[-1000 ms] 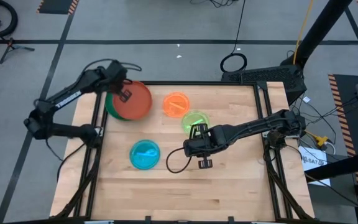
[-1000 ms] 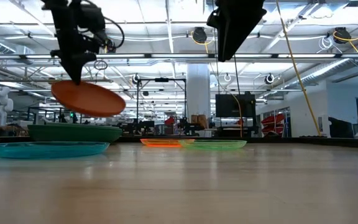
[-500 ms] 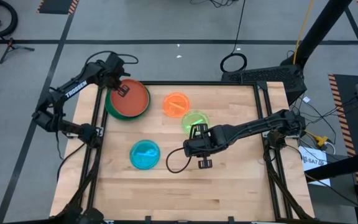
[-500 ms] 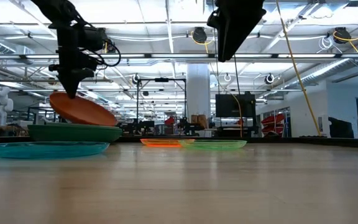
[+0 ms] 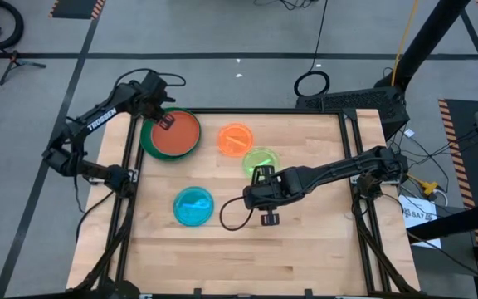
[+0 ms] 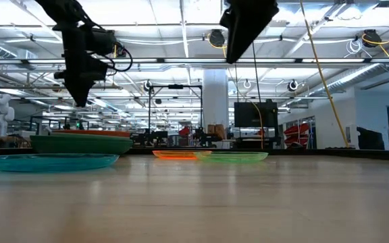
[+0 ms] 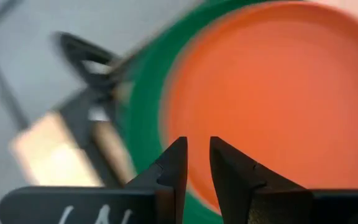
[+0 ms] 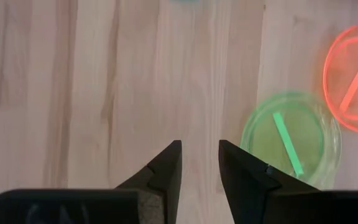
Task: Stack plastic plates
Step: Stack the light green plate on top of the orange plate
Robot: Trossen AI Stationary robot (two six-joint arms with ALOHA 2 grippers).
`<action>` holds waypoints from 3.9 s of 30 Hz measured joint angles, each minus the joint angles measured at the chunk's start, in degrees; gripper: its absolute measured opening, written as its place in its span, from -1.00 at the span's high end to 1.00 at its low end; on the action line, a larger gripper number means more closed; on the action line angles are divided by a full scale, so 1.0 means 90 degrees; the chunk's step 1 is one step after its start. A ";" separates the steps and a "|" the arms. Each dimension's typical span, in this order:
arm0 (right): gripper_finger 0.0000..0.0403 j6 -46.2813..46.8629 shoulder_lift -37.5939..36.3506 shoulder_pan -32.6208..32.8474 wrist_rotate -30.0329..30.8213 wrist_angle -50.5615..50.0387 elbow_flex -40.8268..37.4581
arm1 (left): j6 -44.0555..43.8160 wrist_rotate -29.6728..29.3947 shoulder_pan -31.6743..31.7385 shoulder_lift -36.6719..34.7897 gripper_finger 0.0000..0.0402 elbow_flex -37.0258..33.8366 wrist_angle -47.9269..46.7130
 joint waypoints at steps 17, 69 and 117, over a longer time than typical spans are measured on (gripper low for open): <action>0.50 -0.0265 0.0042 -0.0121 0.0878 0.1373 0.0002 | -0.0630 0.1056 -0.2931 -0.2699 0.62 -0.0411 0.0566; 0.51 -0.0093 0.0155 -0.1279 0.0631 0.4681 -0.3927 | -0.1629 -0.0185 -0.5583 -0.4336 0.62 -0.2931 0.2695; 1.00 -0.3421 0.1505 -0.2170 0.0607 0.4551 0.0317 | -0.0720 -0.0194 -0.5628 -0.5027 0.62 -0.2431 0.2876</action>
